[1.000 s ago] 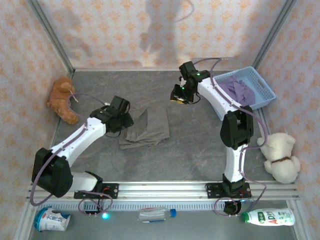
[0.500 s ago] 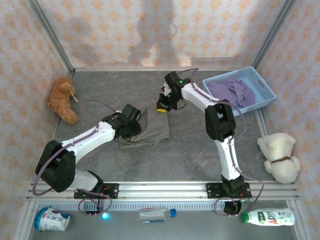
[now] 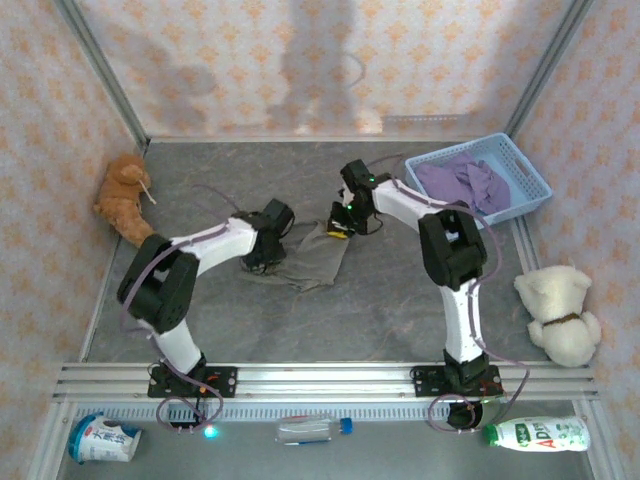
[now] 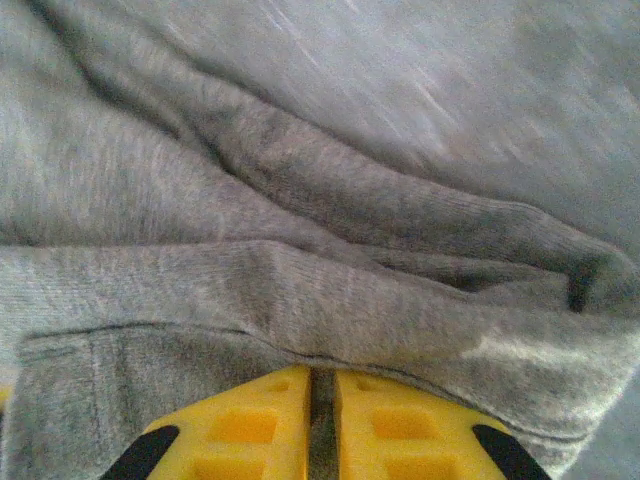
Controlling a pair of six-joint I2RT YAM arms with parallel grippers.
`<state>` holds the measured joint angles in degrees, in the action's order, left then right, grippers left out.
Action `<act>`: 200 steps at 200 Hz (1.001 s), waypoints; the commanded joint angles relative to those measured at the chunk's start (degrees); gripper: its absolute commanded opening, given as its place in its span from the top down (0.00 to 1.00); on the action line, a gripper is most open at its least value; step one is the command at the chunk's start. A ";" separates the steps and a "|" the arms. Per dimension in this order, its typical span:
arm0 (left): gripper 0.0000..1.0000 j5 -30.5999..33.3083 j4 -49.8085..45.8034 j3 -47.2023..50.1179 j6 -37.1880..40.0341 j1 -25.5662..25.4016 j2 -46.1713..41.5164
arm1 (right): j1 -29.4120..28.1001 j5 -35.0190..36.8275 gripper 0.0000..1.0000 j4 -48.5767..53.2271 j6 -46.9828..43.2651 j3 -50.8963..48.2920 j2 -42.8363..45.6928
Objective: Fold and stack the mixed laundry pile
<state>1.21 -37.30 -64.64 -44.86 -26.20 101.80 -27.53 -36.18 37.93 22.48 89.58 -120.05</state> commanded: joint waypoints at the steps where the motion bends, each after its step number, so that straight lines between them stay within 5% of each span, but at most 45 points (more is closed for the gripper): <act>1: 0.76 1.68 -1.20 -11.22 5.81 0.74 7.12 | -1.48 3.21 0.84 3.77 1.81 -8.63 4.75; 29: 0.64 -2.49 -3.57 -25.04 10.88 0.91 14.85 | -3.38 -1.91 0.81 5.05 2.10 -13.88 11.49; 52: 0.41 -5.36 -5.21 -32.34 13.87 1.21 16.58 | -3.94 -6.39 0.76 7.36 0.35 -13.60 14.56; 85: 0.29 -8.12 -7.28 -33.42 15.38 2.76 12.27 | -0.75 -0.77 0.65 11.92 -2.80 -4.71 15.70; 141: 0.29 -14.41 -0.53 -14.55 7.86 2.95 -1.79 | 5.69 12.95 0.45 13.36 -5.38 13.06 5.53; 162: 0.31 -13.34 1.69 -8.86 5.96 2.92 -3.18 | 5.67 12.54 0.41 13.18 -6.74 16.92 0.78; 200: 0.64 -9.23 -0.03 -4.06 3.64 2.96 -0.92 | 4.63 8.85 0.37 11.85 -6.76 18.37 -4.72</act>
<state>-11.14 -36.82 -70.91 -38.81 -23.24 99.66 -21.71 -27.16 48.62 16.97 106.76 -122.37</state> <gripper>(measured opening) 0.414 0.628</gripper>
